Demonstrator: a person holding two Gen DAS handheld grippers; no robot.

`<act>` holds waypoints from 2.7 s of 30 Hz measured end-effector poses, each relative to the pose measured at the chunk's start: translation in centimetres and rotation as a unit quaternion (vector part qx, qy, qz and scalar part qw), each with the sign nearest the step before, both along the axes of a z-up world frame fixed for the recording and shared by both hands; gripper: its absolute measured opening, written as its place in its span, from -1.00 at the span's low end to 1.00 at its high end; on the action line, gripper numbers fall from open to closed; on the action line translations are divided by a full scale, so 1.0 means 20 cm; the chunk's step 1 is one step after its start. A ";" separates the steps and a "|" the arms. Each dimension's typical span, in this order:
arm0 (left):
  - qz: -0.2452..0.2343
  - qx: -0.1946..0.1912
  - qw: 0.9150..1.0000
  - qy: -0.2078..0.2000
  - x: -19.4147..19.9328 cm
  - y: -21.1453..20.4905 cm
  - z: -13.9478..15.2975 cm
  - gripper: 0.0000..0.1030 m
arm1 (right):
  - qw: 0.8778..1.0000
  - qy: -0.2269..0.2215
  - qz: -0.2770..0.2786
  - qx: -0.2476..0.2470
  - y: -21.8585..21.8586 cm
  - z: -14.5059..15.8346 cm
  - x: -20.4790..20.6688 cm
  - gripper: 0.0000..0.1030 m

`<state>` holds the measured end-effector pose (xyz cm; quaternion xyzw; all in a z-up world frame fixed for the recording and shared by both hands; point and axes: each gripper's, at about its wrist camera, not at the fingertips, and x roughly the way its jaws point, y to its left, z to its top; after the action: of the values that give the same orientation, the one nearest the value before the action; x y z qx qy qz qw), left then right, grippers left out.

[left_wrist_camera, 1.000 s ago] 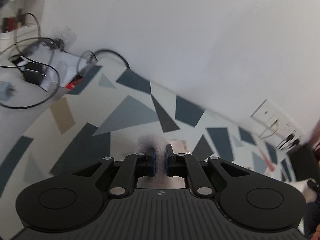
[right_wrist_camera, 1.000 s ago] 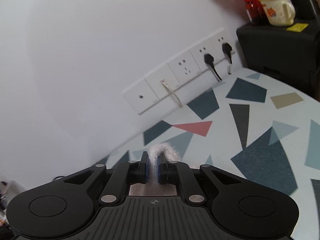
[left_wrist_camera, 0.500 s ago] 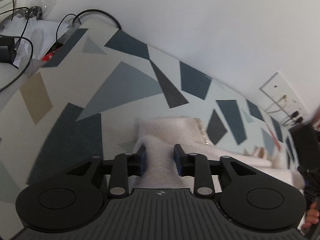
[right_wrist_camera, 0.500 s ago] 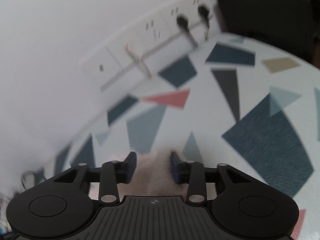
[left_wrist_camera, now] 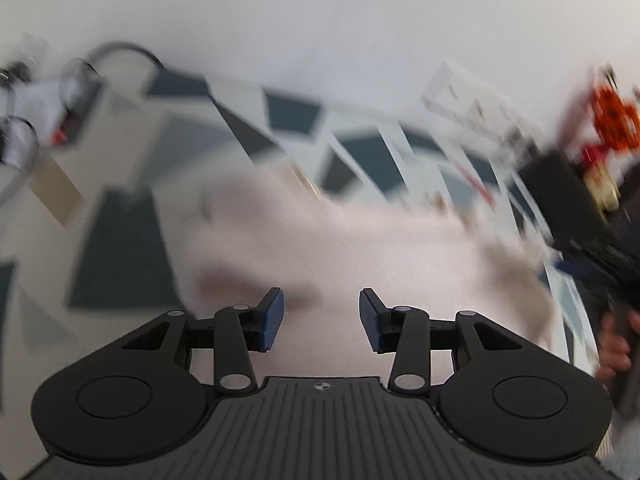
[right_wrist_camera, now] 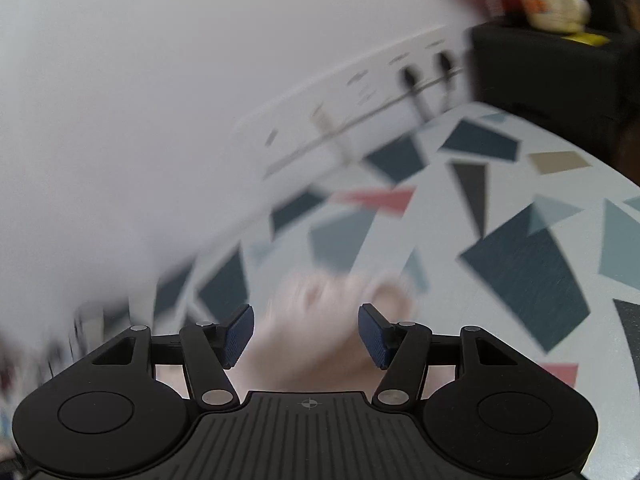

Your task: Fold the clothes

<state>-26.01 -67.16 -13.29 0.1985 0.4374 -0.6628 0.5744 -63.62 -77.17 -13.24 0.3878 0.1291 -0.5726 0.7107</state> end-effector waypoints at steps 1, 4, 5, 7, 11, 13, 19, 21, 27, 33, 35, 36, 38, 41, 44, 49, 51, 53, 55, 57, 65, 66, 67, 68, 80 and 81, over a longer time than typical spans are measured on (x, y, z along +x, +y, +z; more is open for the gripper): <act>-0.008 0.008 1.000 -0.013 -0.03 0.01 -0.03 -0.17 | 0.999 0.029 0.024 0.004 0.02 -0.02 0.06 0.10; -0.011 0.018 0.998 -0.060 -0.08 0.00 -0.11 -0.16 | 0.990 0.123 0.065 0.022 0.06 -0.10 0.22 0.11; -0.006 0.018 0.998 -0.067 -0.08 -0.02 -0.13 -0.16 | 0.989 0.129 0.071 0.031 0.06 -0.13 0.24 0.11; -0.001 0.015 0.997 -0.082 -0.08 -0.07 -0.17 -0.12 | 0.985 0.146 0.080 0.042 0.05 -0.18 0.28 0.13; -0.003 0.005 0.993 -0.118 -0.09 -0.18 -0.23 -0.05 | 0.973 0.200 0.105 0.040 0.00 -0.23 0.38 0.14; -0.005 -0.001 0.992 -0.130 -0.10 -0.23 -0.24 -0.02 | 0.969 0.217 0.113 0.040 -0.04 -0.24 0.42 0.17; 0.028 -0.037 0.991 -0.129 -0.03 -0.47 -0.19 0.01 | 0.977 0.184 0.100 0.050 -0.27 -0.22 0.41 0.17; 0.055 -0.055 0.990 -0.122 0.03 -0.58 -0.15 0.01 | 0.987 0.148 0.036 0.045 -0.42 -0.18 0.32 0.12; 0.050 -0.097 0.990 -0.085 0.12 -0.66 -0.02 0.40 | 0.997 0.069 -0.040 -0.001 -0.55 -0.03 0.15 0.20; 0.074 -0.039 0.996 -0.043 0.27 -0.39 -0.11 0.68 | 0.999 0.024 0.014 -0.022 -0.34 -0.10 0.02 0.98; 0.092 -0.009 0.995 -0.024 0.33 -0.30 -0.16 0.70 | 1.000 0.024 0.011 -0.013 -0.27 -0.15 -0.01 0.98; 0.099 0.003 0.995 -0.024 0.33 -0.26 -0.18 0.71 | 1.000 0.024 0.002 -0.008 -0.24 -0.17 -0.03 0.98; 0.103 0.016 0.994 -0.022 0.32 -0.22 -0.21 0.75 | 1.000 0.011 -0.018 0.002 -0.20 -0.21 -0.08 0.98; 0.107 0.044 0.993 -0.004 0.30 -0.24 -0.28 0.81 | 0.996 -0.051 -0.049 0.044 -0.19 -0.28 -0.18 0.98; 0.118 0.066 0.991 0.002 0.28 -0.28 -0.34 0.93 | 0.995 -0.056 -0.067 0.057 -0.20 -0.33 -0.22 0.98; 0.087 0.059 0.994 -0.028 0.20 -0.34 -0.36 0.99 | 0.997 -0.021 -0.050 0.049 -0.24 -0.37 -0.23 0.98; 0.074 0.057 0.995 -0.045 0.18 -0.37 -0.36 0.99 | 0.998 -0.019 -0.038 0.054 -0.27 -0.39 -0.22 0.98; 0.060 0.061 0.995 -0.059 0.16 -0.39 -0.36 1.00 | 0.998 -0.015 -0.023 0.058 -0.29 -0.41 -0.19 0.98; 0.054 0.064 0.995 -0.053 0.18 -0.40 -0.36 1.00 | 0.998 -0.014 0.001 0.060 -0.31 -0.42 -0.15 0.98; 0.048 0.061 0.996 -0.044 0.20 -0.39 -0.36 1.00 | 0.998 -0.008 0.027 0.063 -0.31 -0.43 -0.10 0.98; 0.026 0.052 0.995 -0.081 0.14 -0.38 -0.37 1.00 | 0.996 0.002 0.056 0.069 -0.35 -0.44 -0.04 0.98; 0.026 0.051 0.995 -0.087 0.13 -0.38 -0.37 1.00 | 0.996 -0.001 0.054 0.069 -0.35 -0.44 -0.05 0.99; 0.026 0.048 0.994 -0.091 0.12 -0.39 -0.37 1.00 | 0.996 -0.003 0.052 0.068 -0.35 -0.44 -0.05 0.99; 0.024 0.047 0.994 -0.094 0.12 -0.39 -0.37 1.00 | 0.996 0.000 0.053 0.065 -0.35 -0.44 -0.05 0.99; 0.000 0.061 0.995 -0.077 0.14 -0.42 -0.37 1.00 | 0.997 0.003 0.042 0.057 -0.36 -0.46 -0.04 0.99; -0.002 0.060 0.995 -0.074 0.12 -0.44 -0.37 1.00 | 0.997 0.002 0.042 0.059 -0.36 -0.45 -0.04 0.99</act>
<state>-23.58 -75.88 -20.60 0.2822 0.4324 -0.6200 0.5908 -64.40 -84.38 -22.31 0.4225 0.1801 -0.5342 0.7097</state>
